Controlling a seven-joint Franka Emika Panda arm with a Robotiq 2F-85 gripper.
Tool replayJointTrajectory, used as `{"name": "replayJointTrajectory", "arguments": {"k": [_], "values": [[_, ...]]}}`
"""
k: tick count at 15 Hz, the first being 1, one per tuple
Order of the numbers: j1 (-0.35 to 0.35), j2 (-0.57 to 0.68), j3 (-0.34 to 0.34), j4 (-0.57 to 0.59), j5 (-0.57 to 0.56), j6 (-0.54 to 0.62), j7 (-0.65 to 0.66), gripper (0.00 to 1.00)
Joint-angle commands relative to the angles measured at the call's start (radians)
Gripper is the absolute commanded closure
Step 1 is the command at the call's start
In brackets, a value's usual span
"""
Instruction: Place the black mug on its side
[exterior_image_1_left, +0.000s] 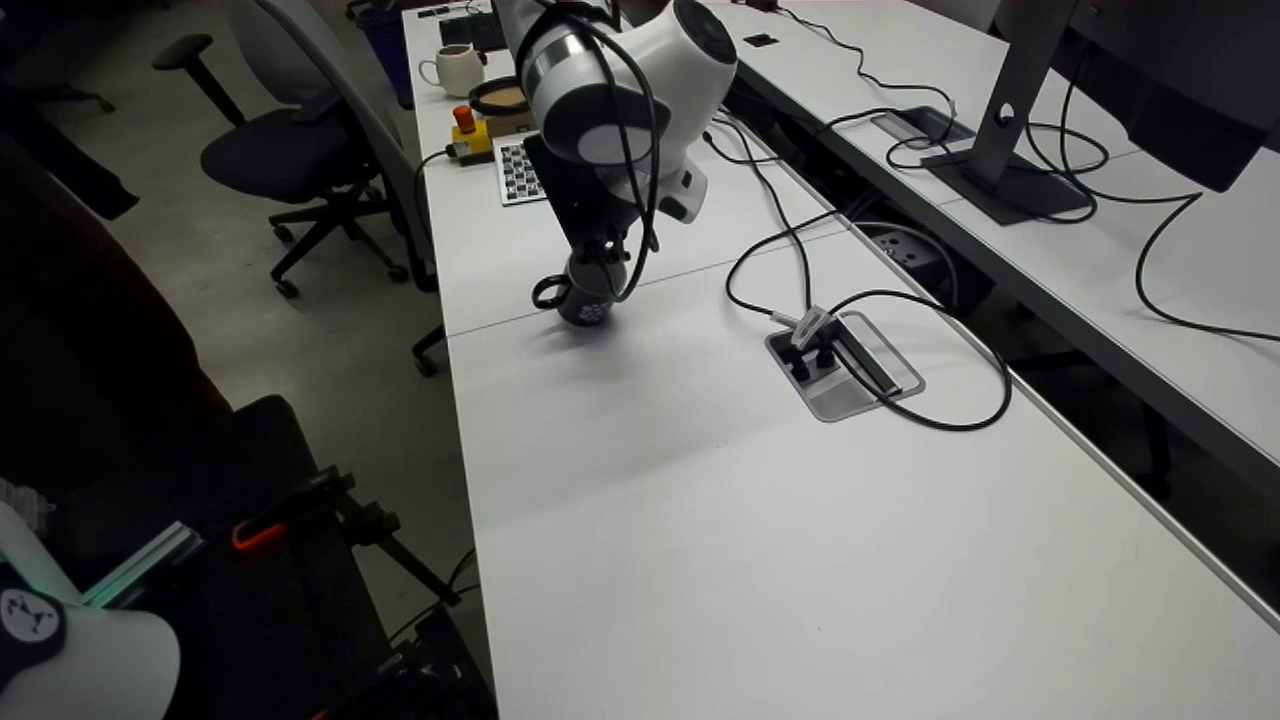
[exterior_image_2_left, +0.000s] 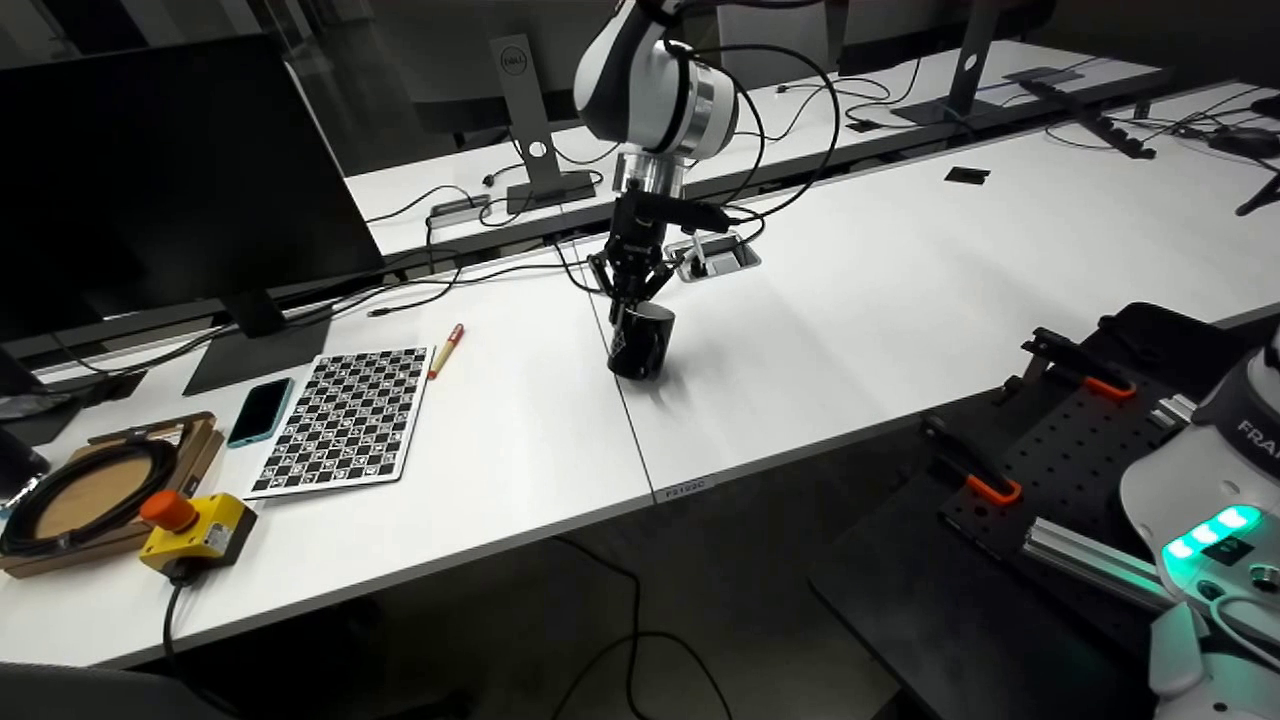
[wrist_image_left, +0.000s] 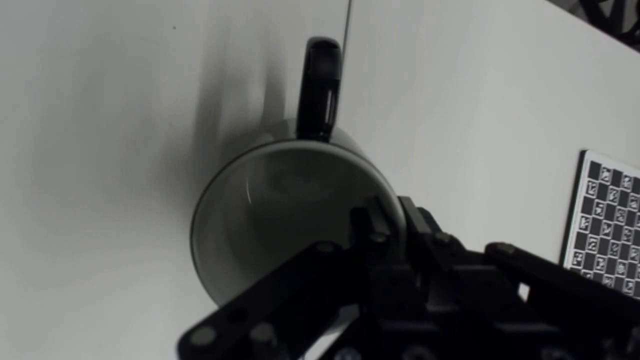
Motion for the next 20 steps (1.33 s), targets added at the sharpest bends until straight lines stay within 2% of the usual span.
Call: {"name": "replayJointTrajectory", "arguments": {"k": [1,6,13,20], "values": [[-0.018,0.087,0.024,0.078,0.069,-0.078,-0.076,0.98],[-0.035,0.122,0.026,0.128,0.116,-0.156,-0.098,0.98],[-0.049,0.199,0.011,0.202,0.242,-0.311,-0.147,0.98],[-0.035,0.243,-0.017,0.248,0.33,-0.379,-0.148,0.98]]}}
